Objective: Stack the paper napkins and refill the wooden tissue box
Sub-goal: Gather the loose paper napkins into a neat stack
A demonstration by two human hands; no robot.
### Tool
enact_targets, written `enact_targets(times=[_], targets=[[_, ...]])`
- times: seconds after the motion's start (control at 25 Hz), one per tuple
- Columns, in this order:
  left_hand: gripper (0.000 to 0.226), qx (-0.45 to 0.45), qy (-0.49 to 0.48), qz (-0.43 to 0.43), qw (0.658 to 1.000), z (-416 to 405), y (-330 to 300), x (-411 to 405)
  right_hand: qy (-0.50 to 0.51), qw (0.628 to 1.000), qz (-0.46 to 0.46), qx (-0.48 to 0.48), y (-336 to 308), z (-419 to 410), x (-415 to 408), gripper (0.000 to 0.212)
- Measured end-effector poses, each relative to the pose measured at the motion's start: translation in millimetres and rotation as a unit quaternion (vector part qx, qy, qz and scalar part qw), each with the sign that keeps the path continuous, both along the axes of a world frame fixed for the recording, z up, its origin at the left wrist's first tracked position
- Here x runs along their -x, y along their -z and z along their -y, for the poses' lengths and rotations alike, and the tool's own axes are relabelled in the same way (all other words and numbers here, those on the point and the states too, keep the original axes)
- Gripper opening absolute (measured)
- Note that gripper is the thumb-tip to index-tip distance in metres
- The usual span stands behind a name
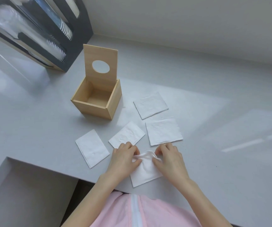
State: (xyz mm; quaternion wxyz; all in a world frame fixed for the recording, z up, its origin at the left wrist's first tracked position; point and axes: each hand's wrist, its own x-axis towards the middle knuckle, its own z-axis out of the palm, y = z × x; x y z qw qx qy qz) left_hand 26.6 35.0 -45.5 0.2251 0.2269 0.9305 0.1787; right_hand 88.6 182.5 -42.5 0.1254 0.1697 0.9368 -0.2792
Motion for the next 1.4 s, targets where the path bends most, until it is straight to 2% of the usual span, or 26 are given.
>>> enact_targets(times=[0.12,0.2,0.28,0.36,0.56,0.68,0.76,0.88,1.04,1.2,1.4], targets=[[0.014,-0.003,0.005,0.005,1.000,-2,-4,1,0.039,0.995,-0.016,0.089,-3,-1,0,0.006],[0.004,-0.042,-0.004,0.030,0.999,-1,-8,1,0.085,0.979,-0.026,0.181,-7,-3,1,0.011],[0.010,-0.089,-0.017,0.092,0.992,-1,-11,-1,0.110,0.964,-0.029,0.242,-11,-7,1,0.021],[0.005,-0.134,-0.030,0.142,0.980,-3,-17,-3,0.104,0.953,-0.031,0.282,-16,-11,4,0.028],[0.032,-0.202,-0.071,0.176,0.961,-7,-21,-2,0.038,0.949,-0.034,0.312,-36,-20,15,0.031],[0.040,-0.256,-0.140,0.218,0.931,-4,-24,0,0.047,0.941,-0.046,0.332,-45,-35,29,0.018],[0.028,-0.280,-0.200,0.230,0.910,-2,-25,1,0.059,0.960,-0.067,0.264,-44,-48,43,0.010],[0.017,-0.325,-0.274,0.256,0.868,-2,-27,2,0.004,0.994,-0.058,0.093,-34,-65,67,0.025],[0.015,-0.350,-0.312,0.266,0.842,-1,-26,2,-0.143,0.984,0.015,-0.107,-20,-67,90,0.044],[0.017,-0.348,-0.332,0.282,0.830,-1,-26,0,-0.131,0.975,0.073,-0.167,-17,-60,99,0.045],[0.017,-0.334,-0.340,0.286,0.831,-1,-24,-3,-0.105,0.974,0.120,-0.159,-18,-56,95,0.033]])
